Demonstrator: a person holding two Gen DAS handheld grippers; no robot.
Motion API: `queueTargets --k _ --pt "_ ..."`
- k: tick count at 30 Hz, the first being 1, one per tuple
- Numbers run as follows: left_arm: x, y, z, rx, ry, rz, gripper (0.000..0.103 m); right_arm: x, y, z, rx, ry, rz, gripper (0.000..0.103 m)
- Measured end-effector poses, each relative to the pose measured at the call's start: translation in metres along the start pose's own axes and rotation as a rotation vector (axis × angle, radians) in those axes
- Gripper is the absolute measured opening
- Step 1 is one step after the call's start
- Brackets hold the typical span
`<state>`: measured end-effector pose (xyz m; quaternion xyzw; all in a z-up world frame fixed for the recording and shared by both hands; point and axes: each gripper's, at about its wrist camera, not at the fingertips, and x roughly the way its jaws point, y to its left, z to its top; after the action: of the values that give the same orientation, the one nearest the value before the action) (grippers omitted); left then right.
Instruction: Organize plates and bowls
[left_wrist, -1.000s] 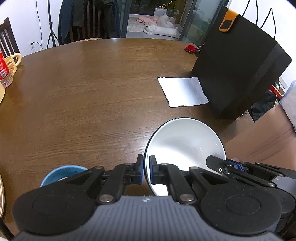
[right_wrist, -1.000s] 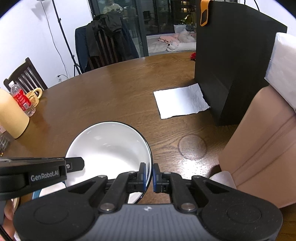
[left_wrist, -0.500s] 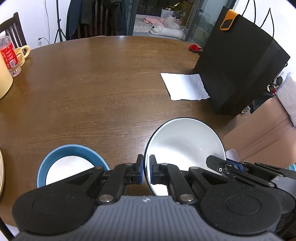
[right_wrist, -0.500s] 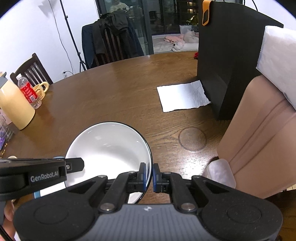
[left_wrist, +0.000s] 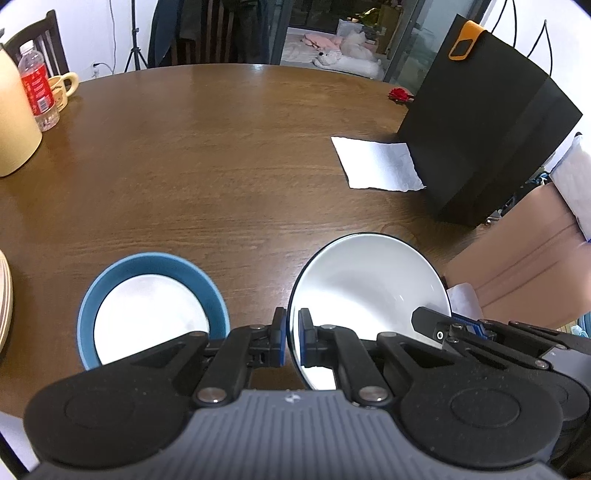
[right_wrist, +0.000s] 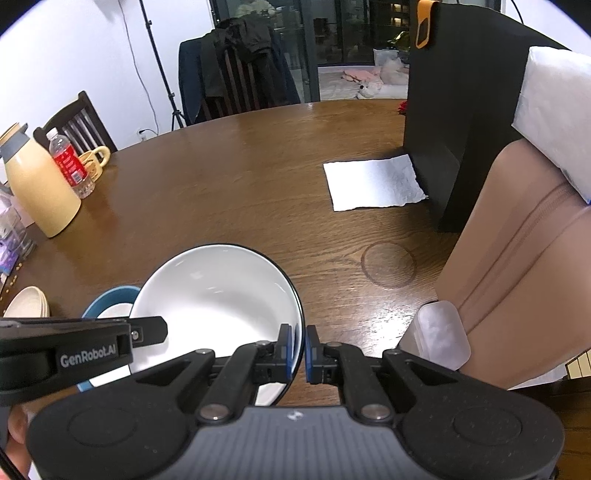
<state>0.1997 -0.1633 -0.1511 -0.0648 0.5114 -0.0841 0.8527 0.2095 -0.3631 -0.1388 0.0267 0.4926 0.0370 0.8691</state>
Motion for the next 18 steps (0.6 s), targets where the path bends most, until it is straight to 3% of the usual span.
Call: queueTargets --k 18 --pt "-0.021 0.039 -0.018 -0.080 -0.009 0.048 0.006 -0.001 0.040 -0.008 -0.070 0.023 0.054 0.007"
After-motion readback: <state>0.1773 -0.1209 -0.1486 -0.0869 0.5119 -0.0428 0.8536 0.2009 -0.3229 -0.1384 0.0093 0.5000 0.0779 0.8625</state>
